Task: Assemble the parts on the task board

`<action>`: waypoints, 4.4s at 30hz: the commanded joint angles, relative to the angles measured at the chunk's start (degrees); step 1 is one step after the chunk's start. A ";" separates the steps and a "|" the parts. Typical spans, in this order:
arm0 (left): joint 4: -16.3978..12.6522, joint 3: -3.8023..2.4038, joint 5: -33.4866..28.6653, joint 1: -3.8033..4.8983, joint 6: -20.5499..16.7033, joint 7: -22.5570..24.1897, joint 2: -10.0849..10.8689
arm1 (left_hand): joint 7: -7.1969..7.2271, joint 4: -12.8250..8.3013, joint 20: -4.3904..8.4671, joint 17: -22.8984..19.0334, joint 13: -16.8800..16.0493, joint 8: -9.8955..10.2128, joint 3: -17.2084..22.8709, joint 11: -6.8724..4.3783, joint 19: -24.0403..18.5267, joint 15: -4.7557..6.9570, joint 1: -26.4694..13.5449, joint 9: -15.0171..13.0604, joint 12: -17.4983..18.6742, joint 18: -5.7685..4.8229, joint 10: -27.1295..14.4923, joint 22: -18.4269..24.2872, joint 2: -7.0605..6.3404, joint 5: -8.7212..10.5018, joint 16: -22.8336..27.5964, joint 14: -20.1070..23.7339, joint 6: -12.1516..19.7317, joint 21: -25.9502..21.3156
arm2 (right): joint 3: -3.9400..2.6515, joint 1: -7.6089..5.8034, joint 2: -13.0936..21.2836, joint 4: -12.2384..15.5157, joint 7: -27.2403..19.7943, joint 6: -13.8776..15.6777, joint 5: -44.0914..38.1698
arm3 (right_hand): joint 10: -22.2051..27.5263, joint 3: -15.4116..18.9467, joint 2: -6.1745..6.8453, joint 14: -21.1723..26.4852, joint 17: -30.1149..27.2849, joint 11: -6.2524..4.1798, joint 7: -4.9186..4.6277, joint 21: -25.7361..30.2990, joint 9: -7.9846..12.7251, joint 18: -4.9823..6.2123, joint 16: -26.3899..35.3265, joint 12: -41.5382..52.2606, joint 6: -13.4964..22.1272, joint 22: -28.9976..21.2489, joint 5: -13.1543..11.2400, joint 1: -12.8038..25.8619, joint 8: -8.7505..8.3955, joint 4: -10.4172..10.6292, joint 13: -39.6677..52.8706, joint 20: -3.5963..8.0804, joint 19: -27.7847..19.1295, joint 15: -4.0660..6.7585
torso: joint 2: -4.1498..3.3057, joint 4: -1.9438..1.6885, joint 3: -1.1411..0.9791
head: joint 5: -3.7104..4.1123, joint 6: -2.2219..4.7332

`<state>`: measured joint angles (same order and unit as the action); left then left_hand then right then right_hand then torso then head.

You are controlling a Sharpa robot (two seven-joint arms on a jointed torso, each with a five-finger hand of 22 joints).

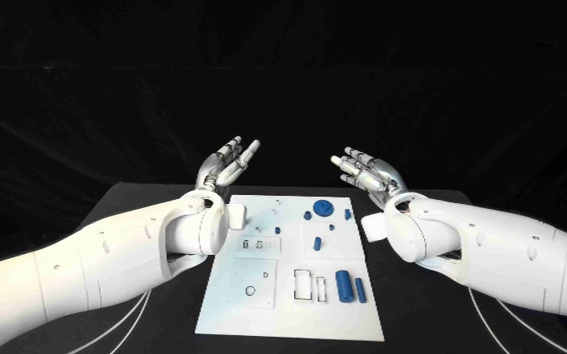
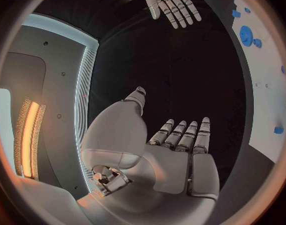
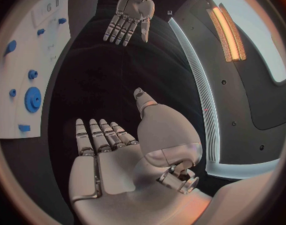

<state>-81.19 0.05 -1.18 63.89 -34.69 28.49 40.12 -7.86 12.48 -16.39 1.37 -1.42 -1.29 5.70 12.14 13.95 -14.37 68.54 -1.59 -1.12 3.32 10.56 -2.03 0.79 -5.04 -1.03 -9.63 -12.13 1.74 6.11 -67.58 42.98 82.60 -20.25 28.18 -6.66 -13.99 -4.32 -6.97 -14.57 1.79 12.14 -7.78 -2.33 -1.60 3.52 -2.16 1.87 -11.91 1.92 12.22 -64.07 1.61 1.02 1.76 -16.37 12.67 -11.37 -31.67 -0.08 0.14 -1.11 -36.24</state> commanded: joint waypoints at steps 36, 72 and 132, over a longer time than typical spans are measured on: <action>-15.15 -0.13 6.31 3.64 6.85 -1.47 12.89 | -3.89 -9.84 3.05 7.53 -2.98 -6.15 3.06 -3.69 39.10 8.84 11.43 -2.42 -6.03 7.32 51.52 -5.49 -0.43 -0.13 -15.29 -54.86 -45.35 16.57 | 0.20 -6.66 1.14 0.37 16.33 -9.63 -69.56 | -57.20 -8.54 8.74 -71.29 11.98 -8.03 -0.21 -20.43 -3.20 7.05 -14.13 3.25 -49.96 7.43 1.60 -11.51 3.95 -8.74 4.04 10.94 60.52 11.74 | -7.17 0.03 -0.71 | 0.72 1.53; -25.45 -1.50 5.30 7.02 9.39 -2.09 17.83 | -4.63 -8.82 2.84 8.37 -2.60 -4.31 2.73 -2.84 38.51 8.07 9.78 -2.26 -3.44 7.15 50.20 -4.91 -1.02 -0.08 -14.82 -53.29 -44.61 16.13 | 0.18 -9.82 -3.48 0.30 32.76 -15.58 -94.06 | -46.97 -13.63 13.91 -72.03 64.83 -8.37 0.98 -74.18 -5.60 -0.02 -69.75 10.32 -48.44 68.12 2.22 -10.82 2.48 -1.49 15.01 12.03 72.49 12.50 | -14.15 -2.03 -0.59 | 2.60 3.11; -26.76 -1.57 3.40 7.90 9.87 -2.56 18.80 | -5.41 -9.08 2.19 8.63 -2.47 -2.97 2.96 -2.01 37.28 7.30 9.87 -2.28 -2.44 7.18 47.84 -4.17 -0.47 -0.16 -13.76 -51.58 -43.62 15.29 | 0.32 -9.75 -6.46 -2.97 33.10 -19.31 -93.99 | -48.19 -16.69 12.32 -72.07 67.48 -8.81 1.25 -77.38 -7.17 -0.35 -73.07 11.74 -51.52 72.26 2.61 -11.96 3.83 -0.18 15.60 11.94 72.13 12.75 | -15.41 -2.66 -0.72 | 2.49 2.79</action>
<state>-107.73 -1.47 2.55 71.66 -26.21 25.76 58.90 -13.08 3.45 -14.33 9.92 -3.96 -4.50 8.42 10.26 51.61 -7.14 78.68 -3.92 -3.78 9.81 58.81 -6.28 -0.16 -5.16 -15.07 -61.56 -55.77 17.30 6.31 -77.46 36.60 79.86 12.89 10.00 -100.41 -61.74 -20.67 5.66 -83.93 69.26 3.29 -6.58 -79.32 -8.69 3.51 -74.93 13.46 -63.02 74.12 14.64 -75.94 5.24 0.93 17.36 -4.10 83.82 1.13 -47.03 -2.64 -0.54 1.51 -33.37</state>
